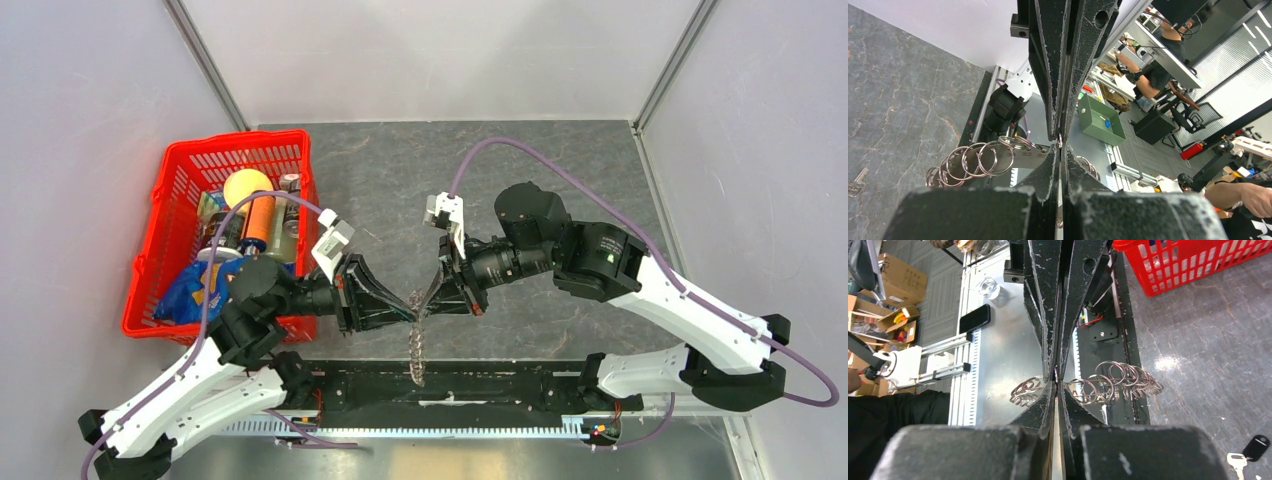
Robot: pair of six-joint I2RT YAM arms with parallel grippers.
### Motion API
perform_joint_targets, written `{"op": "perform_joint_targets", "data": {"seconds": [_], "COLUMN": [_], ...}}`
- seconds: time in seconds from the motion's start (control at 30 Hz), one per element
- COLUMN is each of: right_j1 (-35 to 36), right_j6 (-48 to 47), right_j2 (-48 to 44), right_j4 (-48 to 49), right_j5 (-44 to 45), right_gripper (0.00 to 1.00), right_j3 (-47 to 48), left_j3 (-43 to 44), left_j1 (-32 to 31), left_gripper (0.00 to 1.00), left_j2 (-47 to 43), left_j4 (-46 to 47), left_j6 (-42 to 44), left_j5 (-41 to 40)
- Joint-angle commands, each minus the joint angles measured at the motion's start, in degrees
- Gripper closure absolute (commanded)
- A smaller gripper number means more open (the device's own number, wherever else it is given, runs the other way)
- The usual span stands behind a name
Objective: Put the keys on the keyring
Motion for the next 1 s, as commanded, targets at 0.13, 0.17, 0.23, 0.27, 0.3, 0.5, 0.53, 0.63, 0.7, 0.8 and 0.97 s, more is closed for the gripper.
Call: {"op": "perform_joint_targets", "data": {"seconds": [0.13, 0.17, 0.23, 0.27, 0.3, 0.5, 0.53, 0.63, 0.7, 0.8, 0.97], "right_j1": [1.60, 1.83, 2.42, 2.78, 3.10, 5.24, 5.52, 6.45, 7.10, 8.04, 9.22], "right_j6": [-2.48, -2.53, -2.51, -2.59, -2.74, -3.52, -3.60, -3.97, -4.20, -4.52, -4.69], "right_j2": [-0.12, -0.04, 0.11, 0.18, 0.25, 0.08, 0.12, 0.29, 0.59, 0.61, -0.24], "right_j4": [1.50, 1.56, 1.80, 1.83, 1.84, 1.83, 1.83, 1.83, 1.83, 2.07, 3.21], "right_j5": [7.49, 8.06, 9.95, 10.92, 12.14, 19.98, 21.29, 24.56, 26.43, 29.82, 35.30], "right_gripper": [0.97, 0.98, 0.98, 0.97, 0.95, 0.87, 0.86, 0.86, 0.86, 0.86, 0.83], "right_j3": [2.40, 2.39, 2.22, 2.15, 2.09, 2.16, 2.21, 2.42, 2.62, 2.66, 2.16], "left_j3": [0.84, 0.84, 0.88, 0.93, 0.98, 1.70, 1.85, 2.22, 2.42, 2.84, 3.38], "left_j1": [0.08, 0.04, 0.04, 0.03, 0.03, 0.03, 0.03, 0.03, 0.04, 0.04, 0.03], "left_gripper": [0.98, 0.98, 0.98, 0.98, 0.98, 0.98, 0.98, 0.98, 0.98, 0.98, 0.98], "left_j2": [-0.55, -0.45, -0.27, -0.22, -0.12, 0.13, 0.22, 0.66, 1.08, 1.55, 2.07], "left_j4": [2.27, 2.16, 2.01, 1.82, 1.66, -1.69, -2.33, -4.06, -5.24, -7.11, -8.97], "left_j6": [0.39, 0.30, 0.17, 0.17, 0.17, 0.26, 0.24, 0.30, 0.38, 0.66, 1.04], "left_j5": [-5.02, -5.39, -5.92, -6.40, -6.74, -10.46, -10.96, -12.91, -14.12, -15.70, -17.43]}}
